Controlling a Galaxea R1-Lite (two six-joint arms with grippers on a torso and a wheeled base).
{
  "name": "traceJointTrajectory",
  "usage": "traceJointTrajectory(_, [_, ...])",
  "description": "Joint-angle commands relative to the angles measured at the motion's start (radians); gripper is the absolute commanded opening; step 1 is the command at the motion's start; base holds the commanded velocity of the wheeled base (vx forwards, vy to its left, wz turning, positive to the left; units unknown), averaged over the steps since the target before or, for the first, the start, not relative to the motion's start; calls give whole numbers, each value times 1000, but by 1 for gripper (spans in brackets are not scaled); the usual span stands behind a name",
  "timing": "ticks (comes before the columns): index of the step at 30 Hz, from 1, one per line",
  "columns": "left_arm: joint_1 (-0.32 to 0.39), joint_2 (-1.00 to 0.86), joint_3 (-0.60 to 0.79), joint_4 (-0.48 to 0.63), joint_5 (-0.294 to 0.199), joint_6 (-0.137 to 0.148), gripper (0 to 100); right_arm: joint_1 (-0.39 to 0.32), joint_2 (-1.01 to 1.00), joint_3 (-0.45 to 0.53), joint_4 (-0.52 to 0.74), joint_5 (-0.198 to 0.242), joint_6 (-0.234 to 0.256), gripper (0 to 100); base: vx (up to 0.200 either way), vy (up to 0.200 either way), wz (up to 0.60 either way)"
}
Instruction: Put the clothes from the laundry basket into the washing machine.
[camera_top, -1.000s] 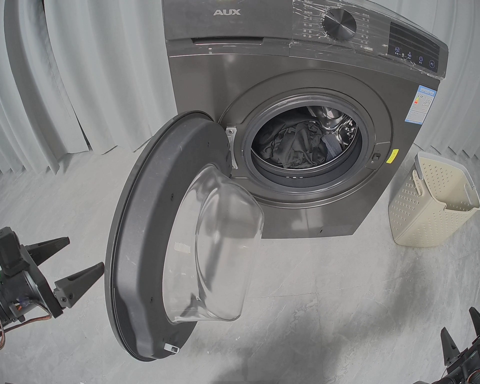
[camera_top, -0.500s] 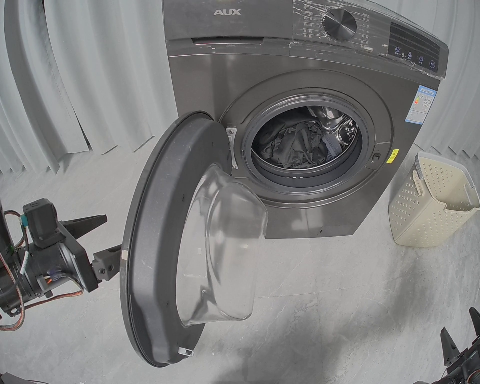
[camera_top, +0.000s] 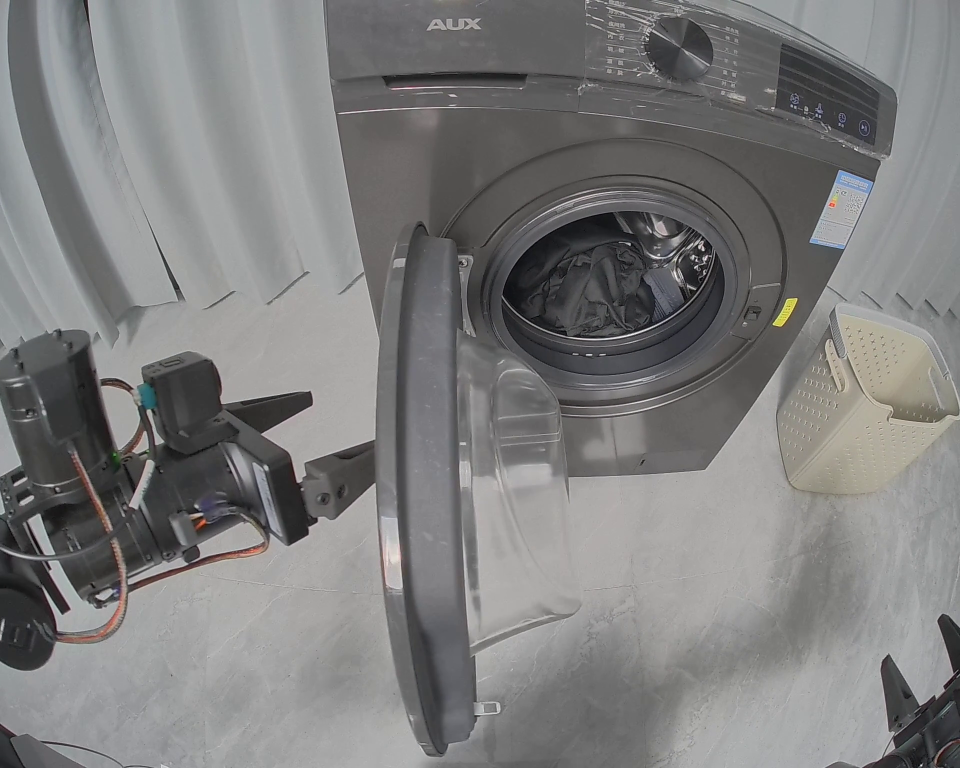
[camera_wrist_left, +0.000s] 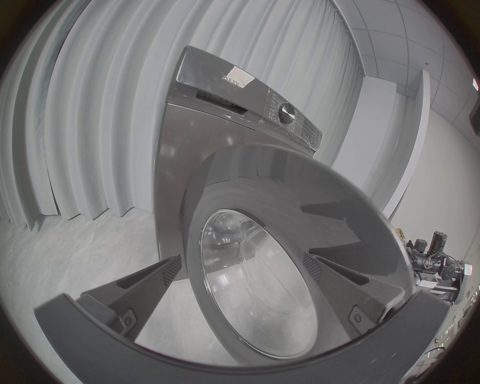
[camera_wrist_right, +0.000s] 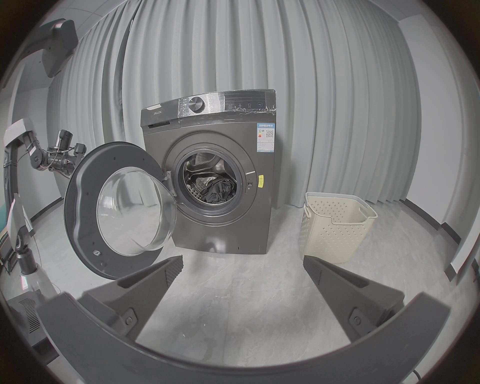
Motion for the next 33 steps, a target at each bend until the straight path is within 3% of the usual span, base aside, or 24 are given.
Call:
traceJointTrajectory(1, [-39,130,-22,-59,20,-4,100,0,-15,18,0,0,-1,100,0,0,0])
traceJointTrajectory(7, [-40,208,-85,-116,33,-10,100,0,-15,16,0,0,-1,100,0,0,0])
traceJointTrajectory(11, [-62,263,-186,-118,48,-57,100,0,-15,16,0,0,-1,100,0,0,0])
traceJointTrajectory(18, [-77,360,-289,-130,65,-71,100,0,-15,16,0,0,-1,100,0,0,0])
traceJointTrajectory(21, [-83,413,-337,-151,65,-97,100,0,-15,16,0,0,-1,100,0,0,0])
traceJointTrajectory(33, [-82,573,-562,-200,112,-123,100,0,-15,16,0,0,-1,100,0,0,0])
